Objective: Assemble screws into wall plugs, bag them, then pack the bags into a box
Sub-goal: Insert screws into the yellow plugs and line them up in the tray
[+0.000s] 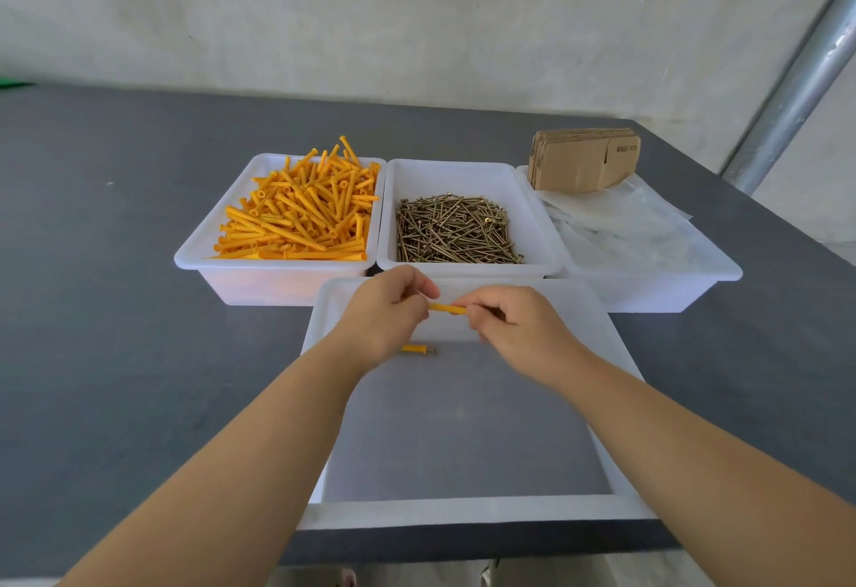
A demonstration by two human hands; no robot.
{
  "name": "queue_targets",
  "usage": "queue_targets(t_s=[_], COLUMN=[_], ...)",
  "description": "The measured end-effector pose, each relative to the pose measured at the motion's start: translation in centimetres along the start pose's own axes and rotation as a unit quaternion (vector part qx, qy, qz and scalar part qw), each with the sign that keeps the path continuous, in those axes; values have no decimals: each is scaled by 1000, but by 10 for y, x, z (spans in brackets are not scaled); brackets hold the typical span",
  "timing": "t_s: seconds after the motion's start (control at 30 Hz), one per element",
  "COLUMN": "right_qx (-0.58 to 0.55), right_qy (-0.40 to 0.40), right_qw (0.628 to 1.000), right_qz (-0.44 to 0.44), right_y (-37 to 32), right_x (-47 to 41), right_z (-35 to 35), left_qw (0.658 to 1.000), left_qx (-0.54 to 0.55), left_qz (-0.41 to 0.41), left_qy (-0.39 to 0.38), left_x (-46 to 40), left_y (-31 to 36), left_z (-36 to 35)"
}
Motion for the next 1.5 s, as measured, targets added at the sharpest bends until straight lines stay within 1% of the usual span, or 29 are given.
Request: queue_targets(t_s=[0.03,0.1,0.17,0.2,0.23,0.27,0.3,0.37,0.4,0.57,0.77,0.8,0.83,0.93,0.97,1.03,1.07,1.1,1.17,1.23,1.27,1.3,1.37,1.4,1.43,1.5], right_qx=[5,42,101,131,157,181,204,243,260,315,342,341,336,301,287,278,286,298,309,318,329,345,385,401,413,430], right_qy=[-4,-22,-42,-51,-63,-76,-87,-103,-111,-139,-161,-149,-119,16,58,105,104,84,16,-62,-107,-154,-235,-261,-275,-276], right_qw=[1000,999,994,990,985,980,975,965,959,937,920,921,925,937,940,945,947,949,951,943,933,918,881,867,856,848], right_qz=[-5,-1,12,17,19,18,16,14,15,59,107,113,128,179,177,136,101,60,-20,-79,-101,-121,-142,-143,-142,-138], right_y=[2,2,-1,-3,-3,-4,-4,-3,-3,-16,-32,-36,-42,-64,-66,-59,-49,-38,-15,0,5,8,13,15,17,21], right_x=[0,1,3,5,7,8,9,10,9,3,-6,-7,-10,-21,-28,-50,-63,-77,-100,-114,-118,-120,-120,-120,-120,-123], right_z=[-1,-5,-12,-17,-23,-28,-33,-40,-44,-68,-85,-80,-71,-32,-17,9,17,22,24,20,16,11,3,0,-2,-3], left_qw=[999,987,962,948,939,937,941,953,956,960,969,969,967,940,931,920,918,919,922,903,893,888,898,903,905,899], left_qx=[-32,-84,-109,-126,-147,-171,-197,-233,-237,-234,-227,-223,-222,-256,-275,-327,-346,-354,-360,-401,-417,-421,-392,-374,-365,-370], left_qz=[-15,-73,-152,-181,-192,-182,-155,-94,-78,-52,-25,-24,-30,-52,-43,15,51,82,119,151,169,184,192,191,191,187], left_qy=[30,115,197,227,245,244,227,170,155,143,97,101,120,221,236,215,187,153,84,30,17,19,60,86,108,142], left_x=[1,4,9,11,12,10,6,-2,-3,-4,-14,-17,-19,-24,-28,-41,-49,-56,-69,-79,-82,-84,-87,-88,-87,-88], left_y=[3,16,33,38,39,36,31,17,13,10,13,14,17,26,26,20,14,8,-3,-13,-18,-21,-24,-24,-25,-25], left_z=[5,18,32,36,39,39,37,27,24,26,30,35,43,73,79,85,86,85,80,74,73,73,77,80,83,89])
Point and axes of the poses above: each hand's wrist, its own x-axis away from the middle knuckle, its own z-axis out of the back of the hand, y = z × x, the point moved 8 cm from there along -x, towards the middle knuckle, and after that the axes turned 3 degrees about y, right-handed, at the moved point
